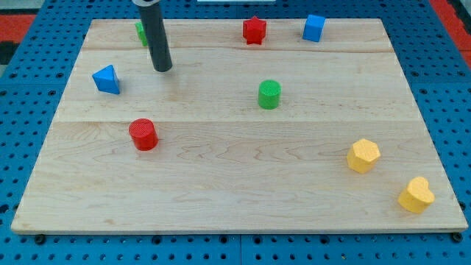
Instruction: Move the blue triangle towards the red circle
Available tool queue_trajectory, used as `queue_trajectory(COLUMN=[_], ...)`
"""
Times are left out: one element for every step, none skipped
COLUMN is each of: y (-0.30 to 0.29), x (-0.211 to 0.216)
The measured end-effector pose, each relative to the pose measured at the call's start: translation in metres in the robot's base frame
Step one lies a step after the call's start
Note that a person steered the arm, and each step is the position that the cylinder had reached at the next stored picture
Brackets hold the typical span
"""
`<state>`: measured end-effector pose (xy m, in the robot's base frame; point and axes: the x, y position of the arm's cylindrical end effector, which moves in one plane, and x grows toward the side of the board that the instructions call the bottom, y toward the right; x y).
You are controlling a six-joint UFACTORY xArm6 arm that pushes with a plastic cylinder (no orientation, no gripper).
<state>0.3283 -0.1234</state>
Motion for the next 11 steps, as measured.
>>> queue_trajectory(y=[0.004, 0.014, 0.030, 0.046, 0.047, -0.005, -0.063, -0.102, -0.110, -0.076, -0.017], x=[0.042, 0.103, 0.160, 0.137, 0.063, 0.011, -0.013, -0.006, 0.036, 0.053, 0.071])
